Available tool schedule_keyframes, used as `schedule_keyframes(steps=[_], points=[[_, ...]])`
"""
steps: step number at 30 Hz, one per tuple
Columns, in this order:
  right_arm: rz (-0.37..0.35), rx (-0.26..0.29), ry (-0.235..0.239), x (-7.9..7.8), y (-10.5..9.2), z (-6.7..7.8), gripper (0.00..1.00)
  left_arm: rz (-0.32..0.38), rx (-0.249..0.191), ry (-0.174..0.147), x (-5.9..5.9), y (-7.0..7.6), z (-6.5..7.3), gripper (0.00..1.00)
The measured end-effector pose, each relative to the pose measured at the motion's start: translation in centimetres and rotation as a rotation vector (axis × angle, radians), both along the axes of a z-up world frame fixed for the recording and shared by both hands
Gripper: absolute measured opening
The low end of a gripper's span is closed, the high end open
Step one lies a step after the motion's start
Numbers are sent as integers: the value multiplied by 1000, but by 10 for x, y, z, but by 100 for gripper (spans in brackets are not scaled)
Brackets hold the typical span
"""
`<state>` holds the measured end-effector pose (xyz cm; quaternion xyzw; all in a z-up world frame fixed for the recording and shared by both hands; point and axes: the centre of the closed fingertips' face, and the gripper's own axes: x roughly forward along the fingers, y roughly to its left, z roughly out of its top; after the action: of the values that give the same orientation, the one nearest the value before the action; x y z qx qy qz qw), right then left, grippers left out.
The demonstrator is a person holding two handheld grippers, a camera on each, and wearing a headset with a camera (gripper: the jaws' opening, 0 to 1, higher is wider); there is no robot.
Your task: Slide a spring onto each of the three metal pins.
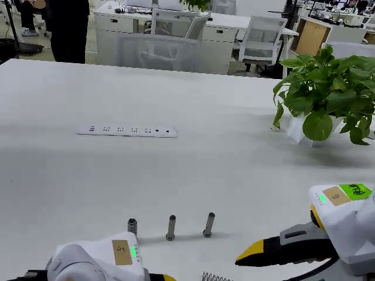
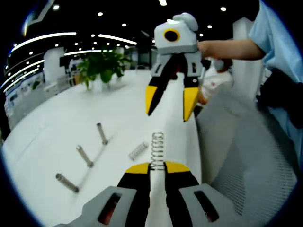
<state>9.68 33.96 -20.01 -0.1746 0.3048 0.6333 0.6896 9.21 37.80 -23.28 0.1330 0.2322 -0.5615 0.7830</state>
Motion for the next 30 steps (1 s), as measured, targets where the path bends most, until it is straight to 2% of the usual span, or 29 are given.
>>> schedule_keyframes(steps=[4, 8, 17, 22, 27, 30], points=[[18, -8, 17, -2, 2, -3, 31, -15, -13, -5, -2, -4, 3, 10], [23, -19, 56, -3, 2, -8, 27, -38, -22, -11, -6, -8, 5, 10], [56, -22, 122, -14, 4, -9, 20, -78, -26, -29, -11, -12, 7, 10], [60, -25, 131, -14, 5, -11, 17, -94, -31, -43, -11, -14, 10, 10], [63, -24, 140, -16, 5, -10, 14, -102, -26, -42, -13, -15, 9, 10], [67, -22, 130, -15, 6, -10, 12, -104, -25, -39, -15, -16, 8, 10]])
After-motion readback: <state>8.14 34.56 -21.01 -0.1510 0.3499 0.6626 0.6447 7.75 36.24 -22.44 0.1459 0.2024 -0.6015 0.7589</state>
